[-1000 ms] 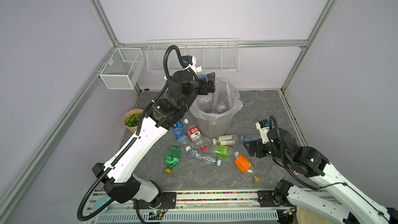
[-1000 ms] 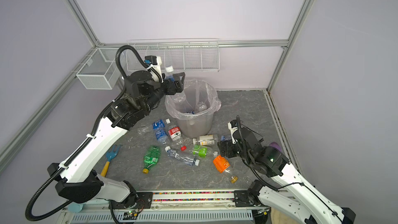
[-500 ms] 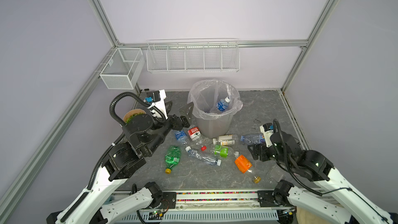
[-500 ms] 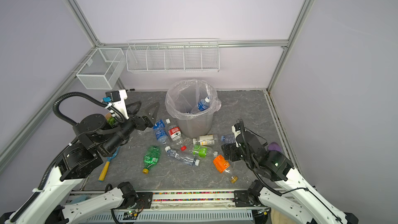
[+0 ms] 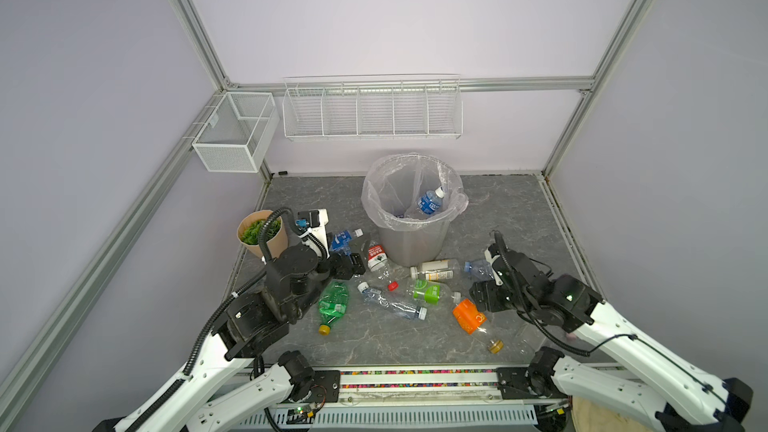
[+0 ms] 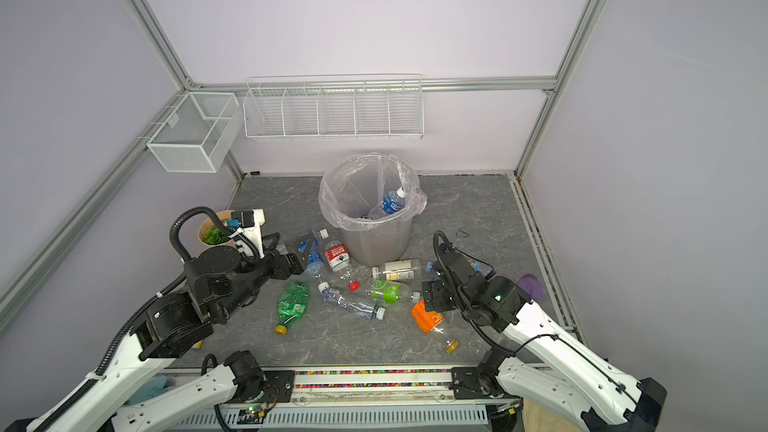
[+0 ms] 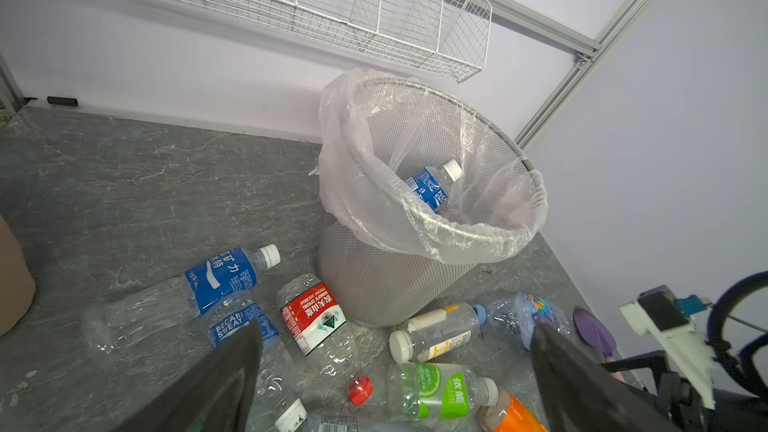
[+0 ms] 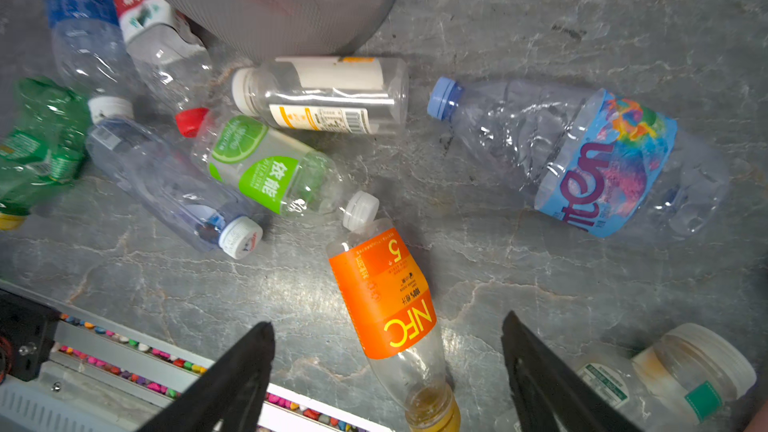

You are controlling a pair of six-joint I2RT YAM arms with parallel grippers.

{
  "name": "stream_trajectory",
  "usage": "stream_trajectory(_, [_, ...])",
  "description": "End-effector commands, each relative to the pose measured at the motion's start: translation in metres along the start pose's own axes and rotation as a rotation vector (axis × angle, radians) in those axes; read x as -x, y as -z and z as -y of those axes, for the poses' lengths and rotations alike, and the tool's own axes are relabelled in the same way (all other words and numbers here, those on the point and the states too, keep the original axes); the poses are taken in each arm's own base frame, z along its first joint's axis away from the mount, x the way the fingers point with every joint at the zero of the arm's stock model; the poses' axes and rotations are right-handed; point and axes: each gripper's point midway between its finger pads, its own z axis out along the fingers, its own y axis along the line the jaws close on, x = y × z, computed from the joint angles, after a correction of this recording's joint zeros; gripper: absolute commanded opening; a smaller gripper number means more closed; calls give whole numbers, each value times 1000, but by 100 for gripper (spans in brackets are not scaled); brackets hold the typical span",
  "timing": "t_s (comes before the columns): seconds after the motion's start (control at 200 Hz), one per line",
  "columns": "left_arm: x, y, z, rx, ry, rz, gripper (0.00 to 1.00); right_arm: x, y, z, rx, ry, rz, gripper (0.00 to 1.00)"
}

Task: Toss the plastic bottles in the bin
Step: 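Lower the right gripper onto an orange NFC bottle while the left gripper withdraws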

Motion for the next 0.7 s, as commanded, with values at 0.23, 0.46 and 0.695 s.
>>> stream_trajectory(0.23, [-35,9,-32,79,58,-52,99,-22,-33,-5,-28,-9,-124,88])
stream_trajectory(0.46, [-49,15,-44,97,80,-69,98,-31,-56,-13,-44,17,-172,88])
stream_trajectory(0.695, [-61,21,-54,111,93,-87,97,-40,-76,-11,-87,21,-217,88])
